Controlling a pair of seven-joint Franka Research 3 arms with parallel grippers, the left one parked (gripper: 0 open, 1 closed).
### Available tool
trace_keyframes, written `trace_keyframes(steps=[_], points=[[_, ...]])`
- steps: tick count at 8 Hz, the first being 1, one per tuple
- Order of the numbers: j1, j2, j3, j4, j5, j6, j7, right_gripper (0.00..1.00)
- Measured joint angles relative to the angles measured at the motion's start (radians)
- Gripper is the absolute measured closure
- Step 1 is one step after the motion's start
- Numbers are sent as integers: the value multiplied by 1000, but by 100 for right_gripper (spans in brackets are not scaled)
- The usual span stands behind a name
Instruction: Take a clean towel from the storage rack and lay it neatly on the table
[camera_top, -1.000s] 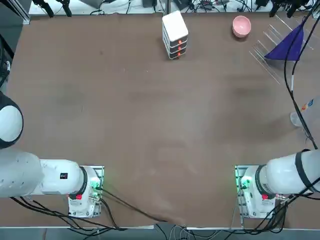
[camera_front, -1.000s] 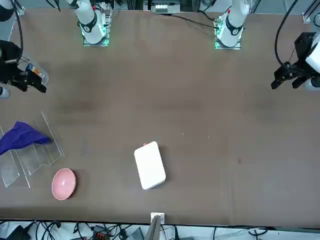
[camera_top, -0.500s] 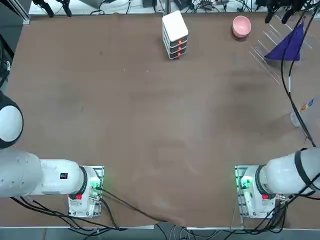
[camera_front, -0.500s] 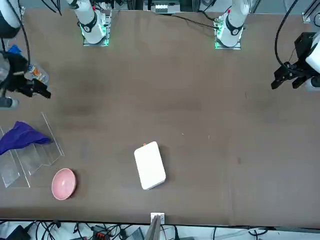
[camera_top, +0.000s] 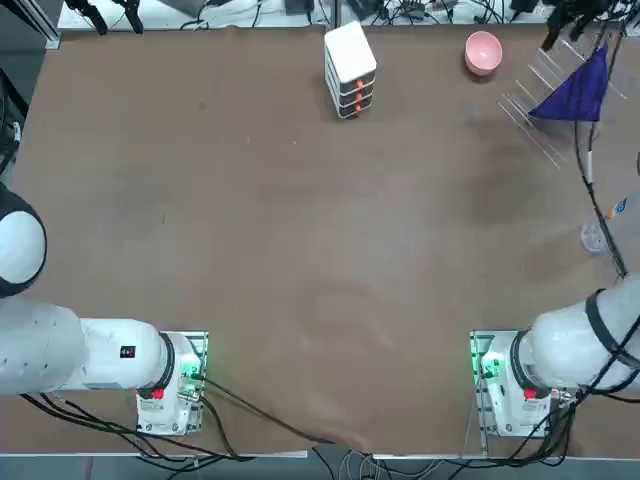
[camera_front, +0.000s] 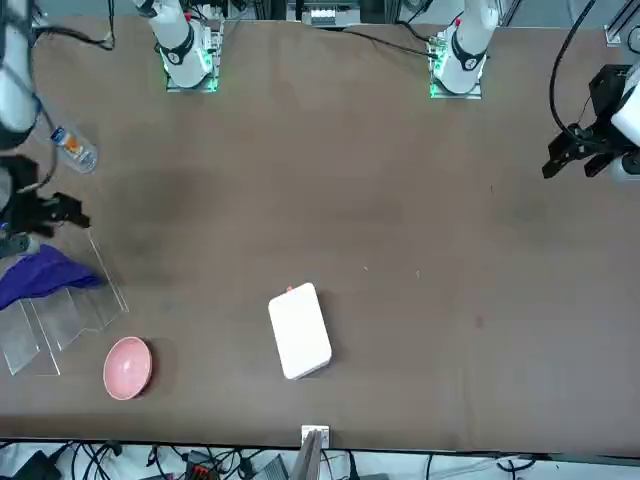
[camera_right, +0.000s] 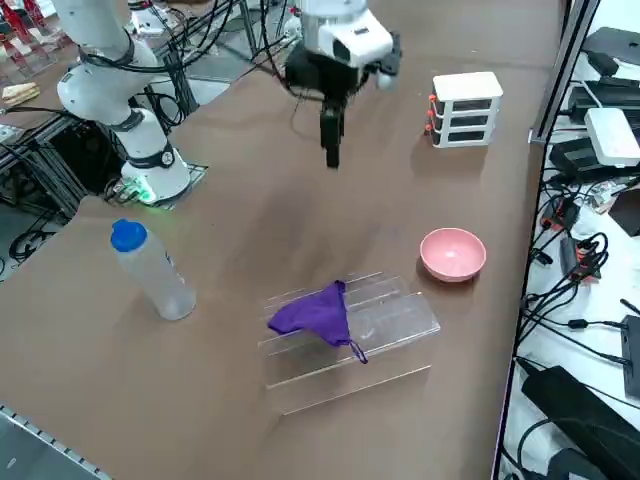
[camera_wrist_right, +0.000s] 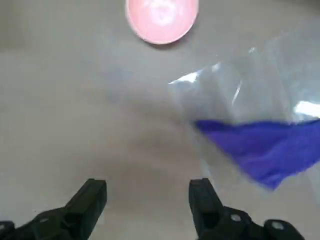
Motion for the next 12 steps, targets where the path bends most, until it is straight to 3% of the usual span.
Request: trace_keyframes(steps=[2,4,7,9,12], points=[[-85,130,-3,186,0,17,-172,0],[-161,229,-4,296,-1,92,-284,0],[-249,328,-3,316,0,319,-357,4],[-289,385,15,317,23,358,-399,9],[-374,432,83,319,136,364,-499,11]])
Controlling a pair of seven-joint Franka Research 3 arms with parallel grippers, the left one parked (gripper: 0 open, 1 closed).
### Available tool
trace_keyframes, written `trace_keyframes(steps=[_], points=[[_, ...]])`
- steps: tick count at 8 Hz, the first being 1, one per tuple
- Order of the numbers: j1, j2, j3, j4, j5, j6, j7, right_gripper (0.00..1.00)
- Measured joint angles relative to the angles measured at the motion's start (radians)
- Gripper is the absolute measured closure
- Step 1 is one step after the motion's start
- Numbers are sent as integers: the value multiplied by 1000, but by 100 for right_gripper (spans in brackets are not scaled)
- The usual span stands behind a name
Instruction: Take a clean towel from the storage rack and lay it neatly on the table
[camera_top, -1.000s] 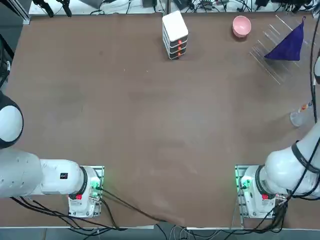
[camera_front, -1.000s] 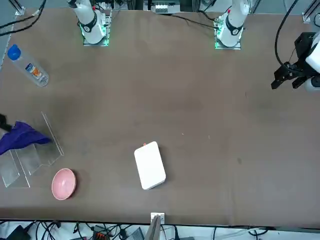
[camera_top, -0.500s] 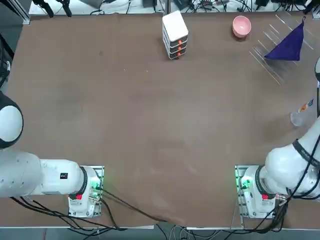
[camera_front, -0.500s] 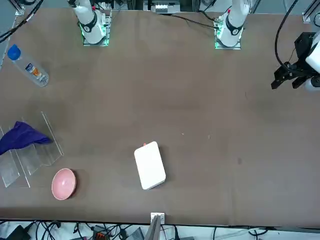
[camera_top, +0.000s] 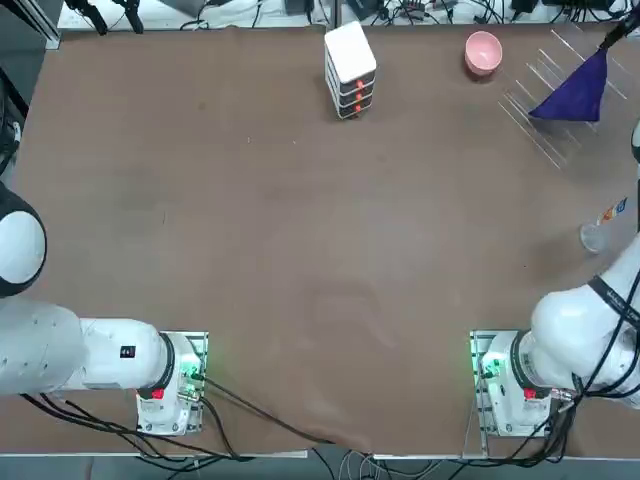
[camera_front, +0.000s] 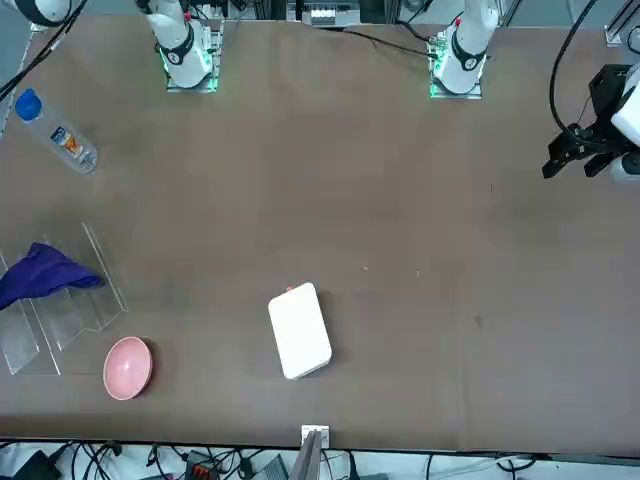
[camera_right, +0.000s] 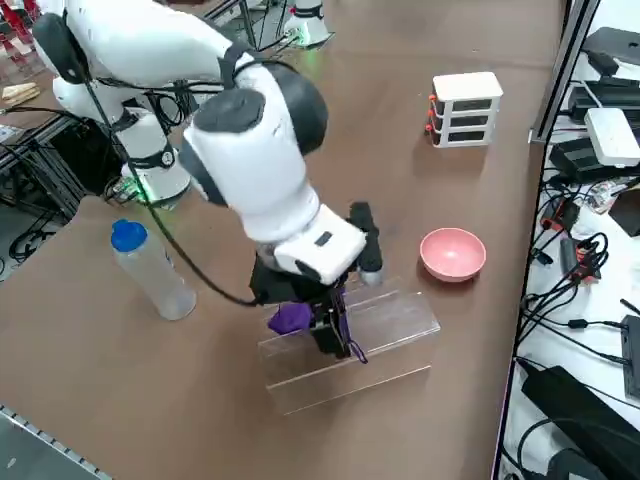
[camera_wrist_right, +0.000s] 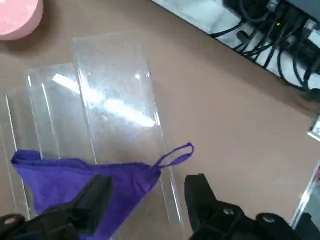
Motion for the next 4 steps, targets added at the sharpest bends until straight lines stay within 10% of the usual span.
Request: trace_keyframes(steps=[4], points=[[-81,22,54,0,127,12,-23,19]])
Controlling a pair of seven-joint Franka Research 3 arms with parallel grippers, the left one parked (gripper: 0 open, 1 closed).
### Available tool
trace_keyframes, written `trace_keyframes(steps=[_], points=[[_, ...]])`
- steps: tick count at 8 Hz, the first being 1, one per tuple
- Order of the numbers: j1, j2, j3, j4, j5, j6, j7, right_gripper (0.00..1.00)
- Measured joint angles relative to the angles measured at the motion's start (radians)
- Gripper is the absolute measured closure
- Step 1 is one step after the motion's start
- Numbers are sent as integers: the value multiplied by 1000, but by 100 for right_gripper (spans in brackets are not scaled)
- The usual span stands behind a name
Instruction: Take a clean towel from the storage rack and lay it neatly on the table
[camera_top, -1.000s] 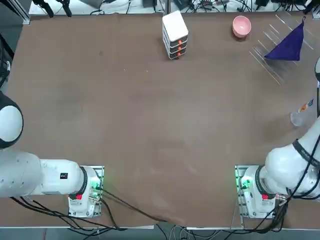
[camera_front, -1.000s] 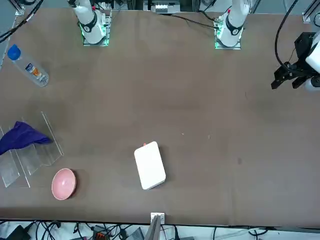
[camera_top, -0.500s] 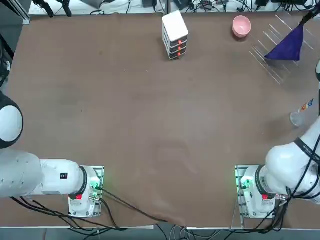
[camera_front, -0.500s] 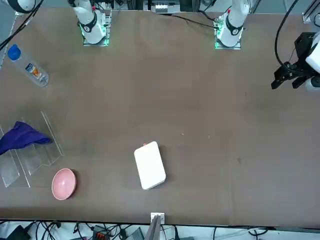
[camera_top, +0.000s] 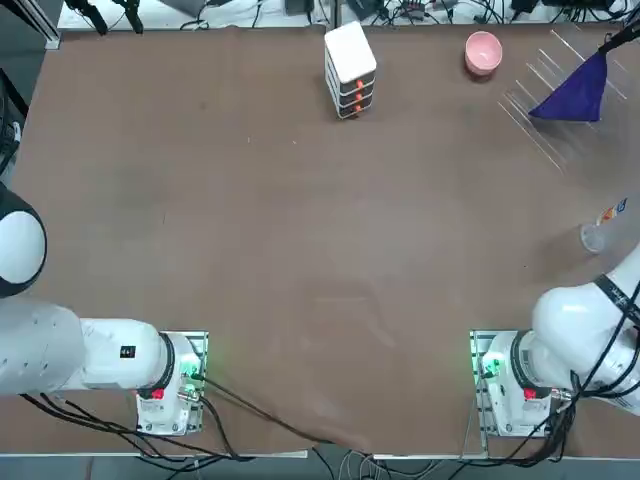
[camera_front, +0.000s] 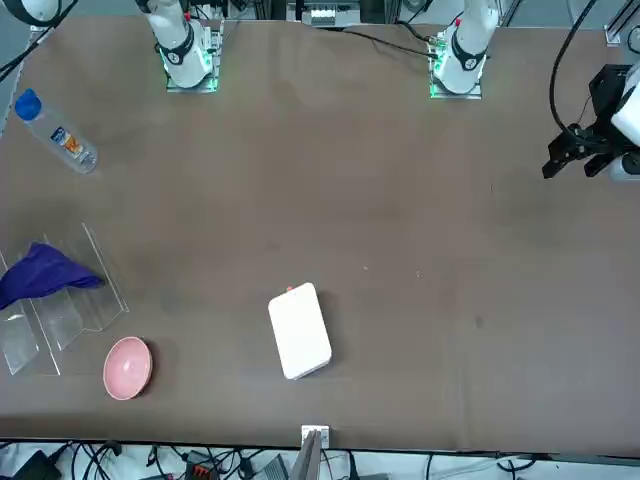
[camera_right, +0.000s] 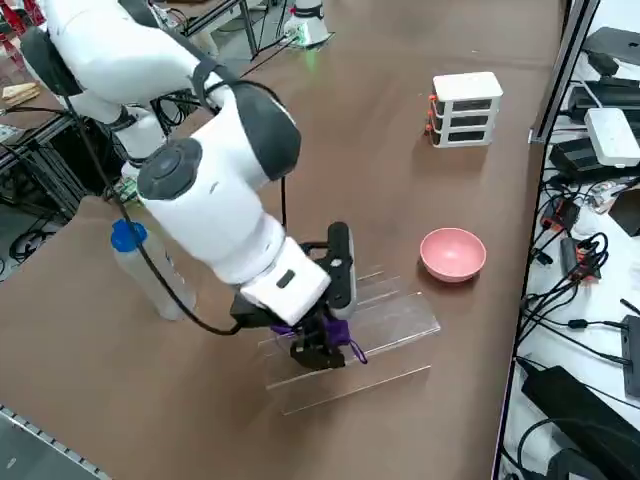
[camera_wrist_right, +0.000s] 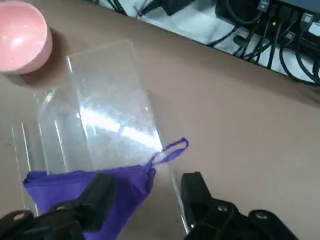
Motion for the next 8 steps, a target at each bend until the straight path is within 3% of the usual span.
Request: trace_keyframes(steps=[7,8], points=[[0,24,3,-1,37,4,-19,33],[0,24,3,-1,37,4,-20,40]])
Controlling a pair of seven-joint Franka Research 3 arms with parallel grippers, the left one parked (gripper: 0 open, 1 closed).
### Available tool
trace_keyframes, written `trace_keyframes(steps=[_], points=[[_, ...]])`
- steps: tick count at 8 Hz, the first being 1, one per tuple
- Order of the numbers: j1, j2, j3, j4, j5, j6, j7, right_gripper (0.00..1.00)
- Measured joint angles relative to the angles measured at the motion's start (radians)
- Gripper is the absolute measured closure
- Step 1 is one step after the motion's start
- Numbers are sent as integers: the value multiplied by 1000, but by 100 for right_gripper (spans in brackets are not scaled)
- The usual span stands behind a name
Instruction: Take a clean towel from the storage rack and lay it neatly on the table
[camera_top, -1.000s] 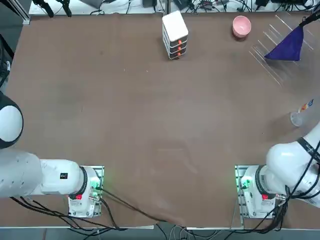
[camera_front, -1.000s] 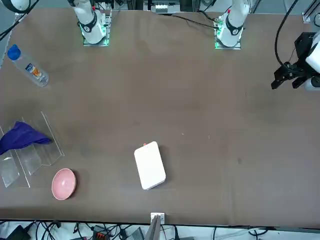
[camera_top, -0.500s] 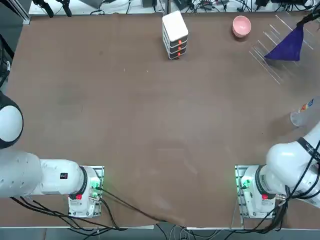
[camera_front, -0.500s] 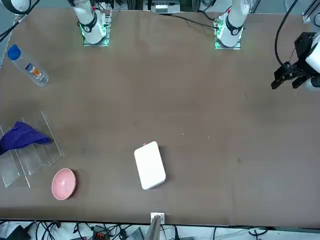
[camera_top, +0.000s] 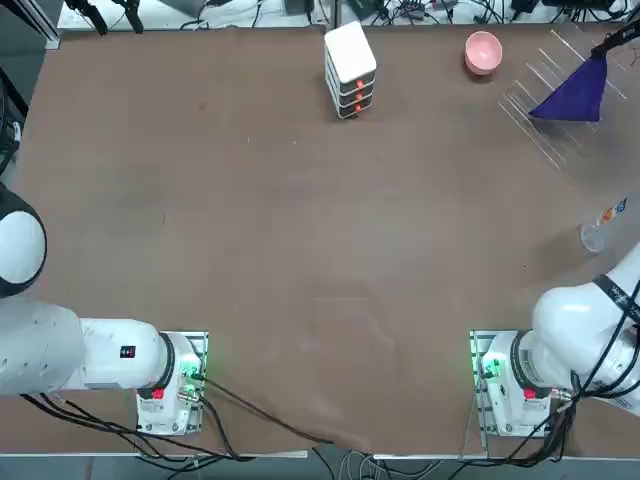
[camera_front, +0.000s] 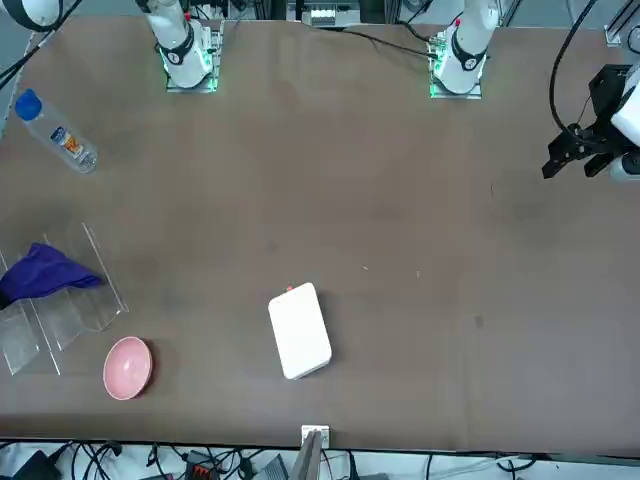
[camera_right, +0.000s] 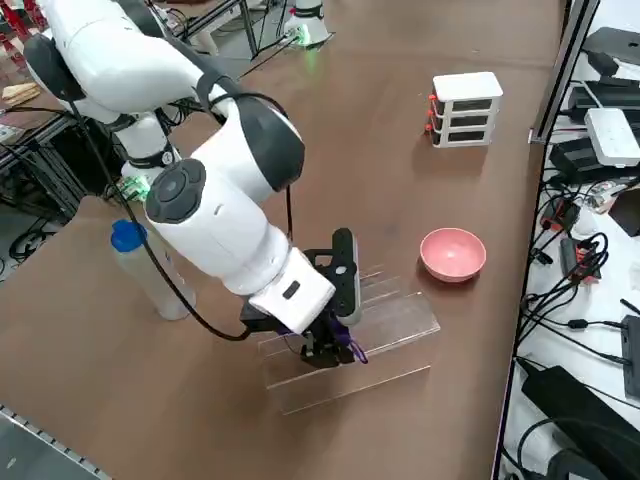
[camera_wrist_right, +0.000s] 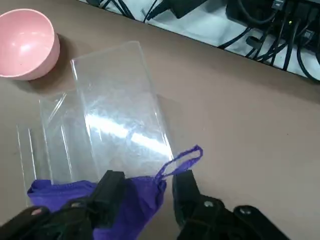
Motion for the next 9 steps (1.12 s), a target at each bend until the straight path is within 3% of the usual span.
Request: trace_keyframes(steps=[1,2,5,6,9], points=[[0,0,0,0,0,0,0,48],[0,0,0,0,2,1,0,65],[0,-1,3,1,2,1,0,76],[0,-2,3,2,2,1,0,91],[3,-13,11,13,2,-23,0,96]])
